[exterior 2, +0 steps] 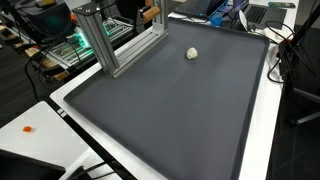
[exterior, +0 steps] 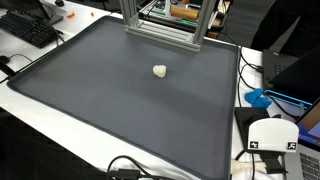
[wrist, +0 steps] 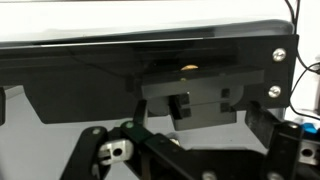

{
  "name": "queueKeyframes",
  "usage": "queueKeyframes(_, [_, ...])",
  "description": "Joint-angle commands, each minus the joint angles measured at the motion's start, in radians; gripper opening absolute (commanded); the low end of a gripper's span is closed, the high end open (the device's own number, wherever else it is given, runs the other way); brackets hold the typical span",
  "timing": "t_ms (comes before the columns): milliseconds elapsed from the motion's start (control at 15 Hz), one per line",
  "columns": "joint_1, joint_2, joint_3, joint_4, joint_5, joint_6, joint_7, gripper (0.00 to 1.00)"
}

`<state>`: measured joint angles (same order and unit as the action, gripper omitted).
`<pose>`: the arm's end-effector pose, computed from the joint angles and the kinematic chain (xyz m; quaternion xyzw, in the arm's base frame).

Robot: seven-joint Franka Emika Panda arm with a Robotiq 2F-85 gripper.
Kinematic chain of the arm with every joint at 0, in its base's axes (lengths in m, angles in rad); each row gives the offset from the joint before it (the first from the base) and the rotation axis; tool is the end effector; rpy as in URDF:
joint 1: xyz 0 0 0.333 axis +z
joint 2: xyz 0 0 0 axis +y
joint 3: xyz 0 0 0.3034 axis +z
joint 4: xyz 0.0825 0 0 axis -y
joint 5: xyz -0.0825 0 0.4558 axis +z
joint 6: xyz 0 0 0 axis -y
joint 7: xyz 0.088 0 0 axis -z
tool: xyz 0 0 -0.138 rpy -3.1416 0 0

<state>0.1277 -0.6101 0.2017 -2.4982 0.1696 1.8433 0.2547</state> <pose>0.4088 0.1533 0.4179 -0.9994 0.0070 0.0310 0.0157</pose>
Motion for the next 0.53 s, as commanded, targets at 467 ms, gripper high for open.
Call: queueKeyframes(467, [0.030, -0.031, -0.001, -0.079, 0.027, 0.079, -0.018, 1.00])
